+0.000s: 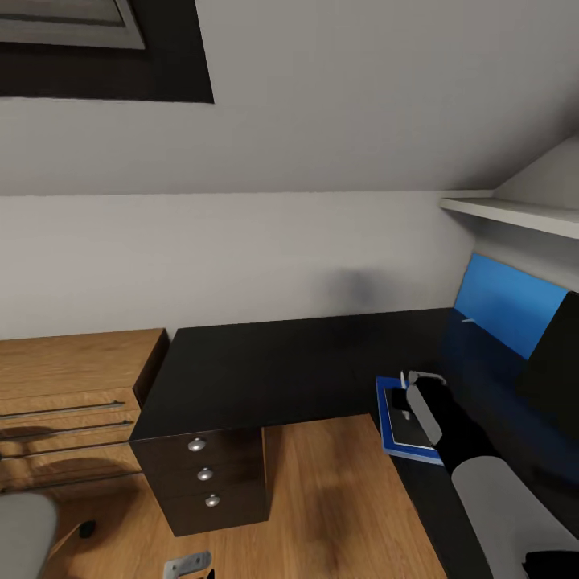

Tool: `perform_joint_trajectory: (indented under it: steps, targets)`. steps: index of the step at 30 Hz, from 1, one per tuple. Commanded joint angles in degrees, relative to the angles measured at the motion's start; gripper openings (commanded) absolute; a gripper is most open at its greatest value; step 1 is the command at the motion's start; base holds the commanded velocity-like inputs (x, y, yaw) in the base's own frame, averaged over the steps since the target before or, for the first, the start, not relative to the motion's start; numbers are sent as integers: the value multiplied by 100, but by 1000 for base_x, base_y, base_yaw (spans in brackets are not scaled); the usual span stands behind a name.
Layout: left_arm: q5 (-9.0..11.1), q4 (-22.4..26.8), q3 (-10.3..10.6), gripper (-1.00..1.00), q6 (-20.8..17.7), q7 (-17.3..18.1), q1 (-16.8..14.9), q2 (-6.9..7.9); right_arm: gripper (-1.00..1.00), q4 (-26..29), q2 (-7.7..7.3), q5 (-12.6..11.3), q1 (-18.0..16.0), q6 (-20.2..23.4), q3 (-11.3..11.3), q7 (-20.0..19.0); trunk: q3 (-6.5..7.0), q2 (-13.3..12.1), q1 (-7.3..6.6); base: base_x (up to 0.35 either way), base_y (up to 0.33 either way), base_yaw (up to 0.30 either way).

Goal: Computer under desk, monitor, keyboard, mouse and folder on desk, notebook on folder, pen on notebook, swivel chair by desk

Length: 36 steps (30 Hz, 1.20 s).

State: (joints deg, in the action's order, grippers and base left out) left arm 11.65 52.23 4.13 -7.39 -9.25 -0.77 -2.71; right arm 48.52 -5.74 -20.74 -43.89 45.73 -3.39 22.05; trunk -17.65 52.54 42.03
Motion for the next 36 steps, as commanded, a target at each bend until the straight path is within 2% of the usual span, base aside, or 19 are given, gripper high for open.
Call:
perform_joint_trajectory:
  steps: [1, 8, 12, 29, 36]
  targets:
    - [56, 13, 18, 100, -25, -43, -2, 2, -100, -19, -7, -56, -5, -17, -138, 53, -8, 6, 1, 0, 0, 0]
    - [56, 22, 18, 100, -25, -50, -2, -1, -100, -113, -16, -45, -5, -146, -318, 60, -8, 6, 1, 0, 0, 0]
    - [56, 23, 18, 100, -26, -50, -2, -1, -100, -160, -27, -40, -5, -154, -322, 76, -8, 6, 1, 0, 0, 0]
    - [48, 7, 18, 100, -26, -60, -2, -1, -100, -186, -281, -36, -5, -127, -321, 107, -8, 6, 1, 0, 0, 0]
    - [48, 6, 18, 100, -26, -60, -2, -1, -100, -344, -341, -34, -8, -126, -327, 102, -8, 6, 1, 0, 0, 0]
